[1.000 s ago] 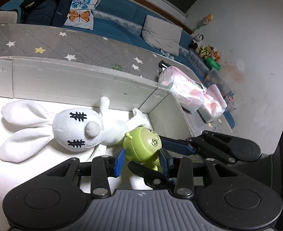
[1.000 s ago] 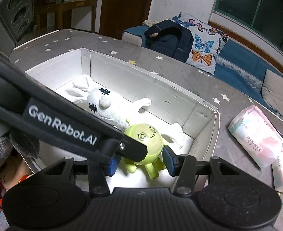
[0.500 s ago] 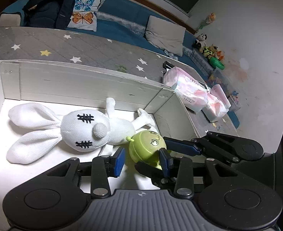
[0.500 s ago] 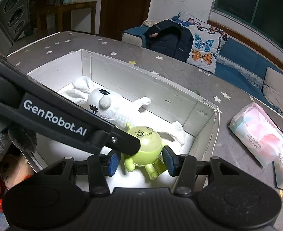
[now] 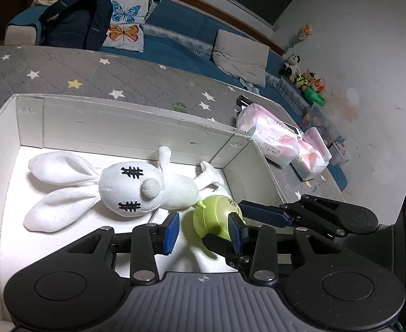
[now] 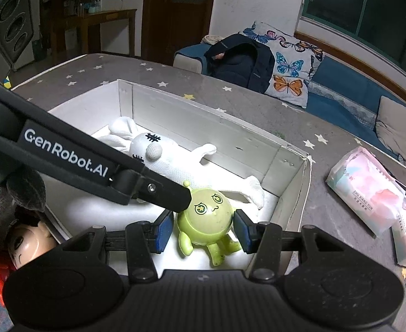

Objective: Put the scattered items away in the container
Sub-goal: 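Set the green toy beside the rabbit and open both grippers, then move both grippers to the tan peanut toy on the table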

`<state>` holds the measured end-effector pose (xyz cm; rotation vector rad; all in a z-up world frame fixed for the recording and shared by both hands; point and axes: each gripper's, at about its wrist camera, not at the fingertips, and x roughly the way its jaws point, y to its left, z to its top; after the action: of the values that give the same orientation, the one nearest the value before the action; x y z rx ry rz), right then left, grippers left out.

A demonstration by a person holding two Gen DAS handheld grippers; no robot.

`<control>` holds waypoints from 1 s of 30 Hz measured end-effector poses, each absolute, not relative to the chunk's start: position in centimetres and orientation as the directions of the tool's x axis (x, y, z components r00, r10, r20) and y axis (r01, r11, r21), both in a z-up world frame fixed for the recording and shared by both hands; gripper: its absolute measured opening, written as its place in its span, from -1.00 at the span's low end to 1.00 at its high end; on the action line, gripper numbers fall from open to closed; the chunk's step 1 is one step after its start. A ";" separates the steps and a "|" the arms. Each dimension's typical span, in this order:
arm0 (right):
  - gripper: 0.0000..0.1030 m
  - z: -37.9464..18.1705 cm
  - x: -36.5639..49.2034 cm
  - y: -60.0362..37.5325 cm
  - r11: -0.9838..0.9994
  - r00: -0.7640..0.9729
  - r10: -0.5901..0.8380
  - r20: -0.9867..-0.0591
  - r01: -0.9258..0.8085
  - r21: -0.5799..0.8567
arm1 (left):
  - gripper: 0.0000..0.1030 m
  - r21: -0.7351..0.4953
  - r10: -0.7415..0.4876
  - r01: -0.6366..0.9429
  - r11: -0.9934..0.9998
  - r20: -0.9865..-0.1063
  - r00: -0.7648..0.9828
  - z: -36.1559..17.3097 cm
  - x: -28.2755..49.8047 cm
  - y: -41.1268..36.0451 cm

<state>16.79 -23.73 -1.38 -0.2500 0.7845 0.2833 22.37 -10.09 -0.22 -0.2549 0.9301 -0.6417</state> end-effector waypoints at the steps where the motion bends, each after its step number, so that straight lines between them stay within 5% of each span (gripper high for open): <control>1: -0.06 -1.4 16.7 -23.7 0.933 0.675 0.156 -0.721 -0.340 -0.116 | -0.20 -0.465 -0.610 0.400 0.790 -0.663 0.434 -0.1 22.3 -10.0; 30: -0.03 2.2 9.3 -25.0 0.953 0.776 0.207 -0.596 -0.298 -0.058 | -0.20 -0.419 -0.576 0.395 0.818 -0.614 0.540 3.2 15.4 -7.6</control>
<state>9.27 -24.99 2.24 -0.1529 0.6256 0.2744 15.43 -7.58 3.21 -0.2419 0.8162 -0.5836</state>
